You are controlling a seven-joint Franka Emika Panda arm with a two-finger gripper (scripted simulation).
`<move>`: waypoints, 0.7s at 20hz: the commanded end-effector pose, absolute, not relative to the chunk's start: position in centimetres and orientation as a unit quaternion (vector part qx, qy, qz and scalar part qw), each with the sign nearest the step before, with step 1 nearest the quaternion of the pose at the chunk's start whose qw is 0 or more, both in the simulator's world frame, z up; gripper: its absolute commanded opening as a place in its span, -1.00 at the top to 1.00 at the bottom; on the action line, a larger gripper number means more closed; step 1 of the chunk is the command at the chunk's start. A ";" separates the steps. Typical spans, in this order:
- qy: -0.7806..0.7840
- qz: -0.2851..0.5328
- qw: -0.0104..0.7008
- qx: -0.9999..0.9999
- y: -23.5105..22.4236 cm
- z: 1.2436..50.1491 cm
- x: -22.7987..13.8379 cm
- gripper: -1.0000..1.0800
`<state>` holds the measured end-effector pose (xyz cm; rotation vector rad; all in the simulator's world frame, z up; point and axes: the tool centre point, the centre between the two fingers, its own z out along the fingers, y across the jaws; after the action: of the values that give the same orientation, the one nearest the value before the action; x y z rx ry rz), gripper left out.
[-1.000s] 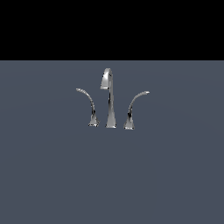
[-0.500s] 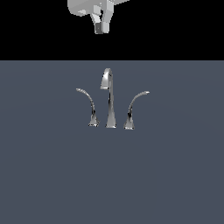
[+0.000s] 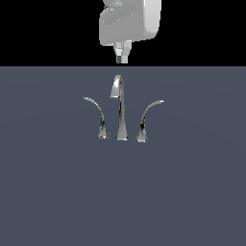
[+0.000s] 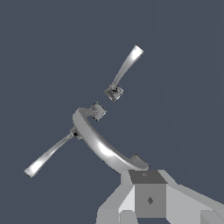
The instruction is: Turn on the faucet by rotating a designated handle.
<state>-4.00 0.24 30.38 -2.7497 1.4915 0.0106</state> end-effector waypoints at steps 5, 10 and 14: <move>0.555 0.002 0.005 -0.832 -2.1 27.0 -0.4 1.00; 0.616 0.001 0.003 -0.788 -4.5 24.1 2.2 1.00; 0.664 0.001 0.002 -0.748 -6.9 21.9 4.0 1.00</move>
<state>3.30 -5.97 22.73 -2.3947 2.0266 0.0042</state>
